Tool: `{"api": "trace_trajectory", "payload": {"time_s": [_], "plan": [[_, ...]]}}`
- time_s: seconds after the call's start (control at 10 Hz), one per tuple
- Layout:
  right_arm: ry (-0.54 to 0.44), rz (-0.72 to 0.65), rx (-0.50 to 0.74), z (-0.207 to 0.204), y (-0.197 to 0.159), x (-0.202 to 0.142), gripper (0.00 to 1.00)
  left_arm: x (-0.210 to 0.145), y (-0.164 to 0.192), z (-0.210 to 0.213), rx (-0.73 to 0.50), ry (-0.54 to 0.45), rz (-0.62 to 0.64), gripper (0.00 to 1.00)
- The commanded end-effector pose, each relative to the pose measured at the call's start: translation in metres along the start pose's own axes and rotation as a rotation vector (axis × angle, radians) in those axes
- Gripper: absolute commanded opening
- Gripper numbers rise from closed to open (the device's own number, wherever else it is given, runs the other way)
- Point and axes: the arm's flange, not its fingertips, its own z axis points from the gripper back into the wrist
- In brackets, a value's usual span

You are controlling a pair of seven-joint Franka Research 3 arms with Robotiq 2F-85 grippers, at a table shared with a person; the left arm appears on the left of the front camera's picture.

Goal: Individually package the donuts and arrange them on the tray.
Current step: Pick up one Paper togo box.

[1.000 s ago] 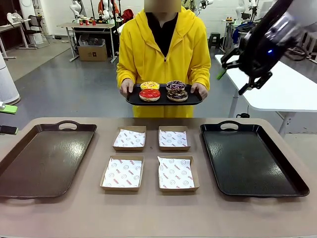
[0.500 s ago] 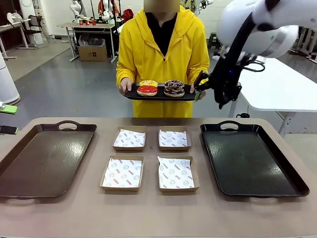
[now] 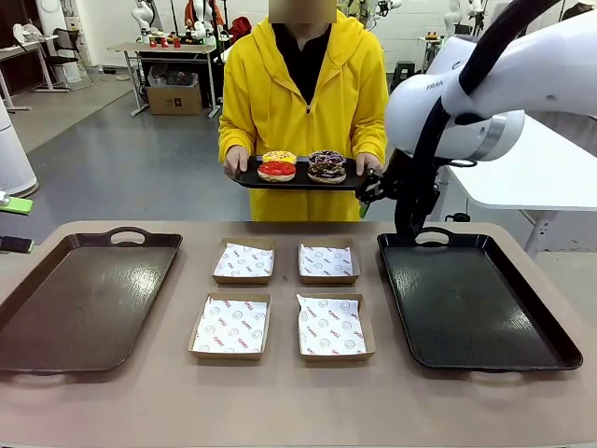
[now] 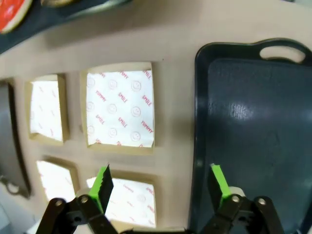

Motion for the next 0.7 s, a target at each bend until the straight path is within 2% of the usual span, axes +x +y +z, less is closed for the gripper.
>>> {"api": "trace_trajectory", "payload": {"time_s": [0.0,0.1,0.6], "plan": [[0.029,0.103,0.136,0.017,-0.004,-0.026,1.0,0.0,0.0,0.001,-0.006,-0.004,-0.001,1.0],[0.0,0.0,0.0,0.0,0.0,0.0,1.0,0.0,0.0,0.001,-0.006,-0.004,-0.001,1.0],[0.0,0.0,0.0,0.0,0.0,0.0,1.0,0.0,0.0,0.001,-0.006,-0.004,-0.001,1.0]]}}
